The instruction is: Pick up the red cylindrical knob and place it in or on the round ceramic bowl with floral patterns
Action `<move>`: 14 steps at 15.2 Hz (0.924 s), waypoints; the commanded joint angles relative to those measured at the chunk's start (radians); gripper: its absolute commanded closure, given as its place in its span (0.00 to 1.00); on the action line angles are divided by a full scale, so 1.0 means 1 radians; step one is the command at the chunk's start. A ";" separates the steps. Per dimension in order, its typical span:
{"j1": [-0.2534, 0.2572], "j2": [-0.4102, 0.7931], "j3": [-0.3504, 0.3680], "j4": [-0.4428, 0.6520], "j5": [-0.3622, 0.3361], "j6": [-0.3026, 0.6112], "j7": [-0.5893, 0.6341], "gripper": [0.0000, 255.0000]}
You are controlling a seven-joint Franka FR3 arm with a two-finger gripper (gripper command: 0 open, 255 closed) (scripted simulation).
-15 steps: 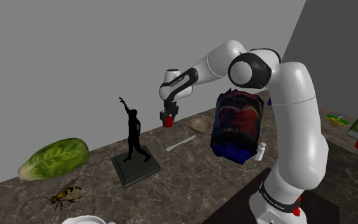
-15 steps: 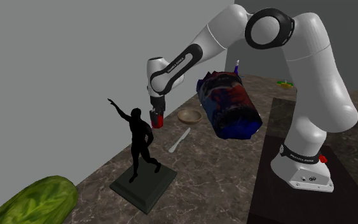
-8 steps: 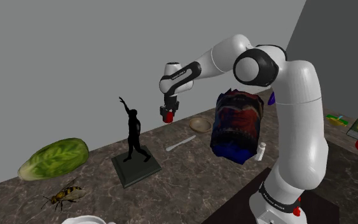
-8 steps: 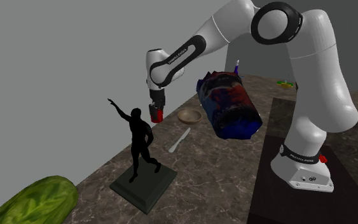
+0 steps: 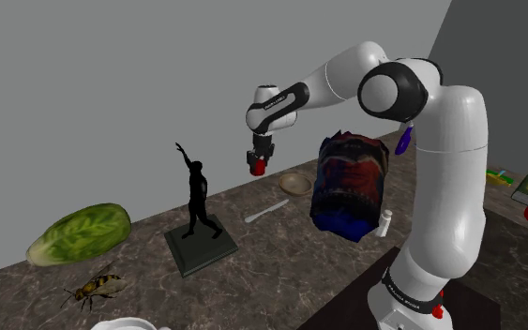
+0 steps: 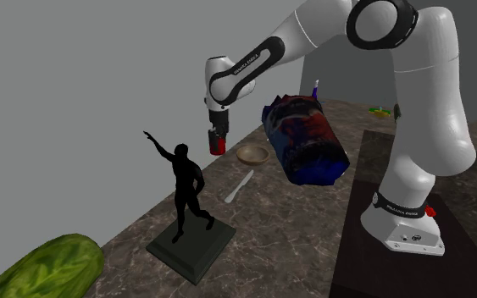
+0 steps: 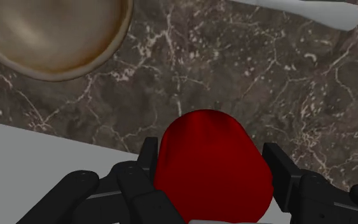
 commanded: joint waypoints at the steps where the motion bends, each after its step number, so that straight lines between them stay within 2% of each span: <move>1: -0.020 -0.039 -0.009 -0.055 0.001 0.015 -0.033 1.00; 8: -0.108 -0.147 -0.057 -0.218 0.007 0.066 -0.177 1.00; 14: -0.179 -0.207 -0.103 -0.304 0.009 0.090 -0.297 1.00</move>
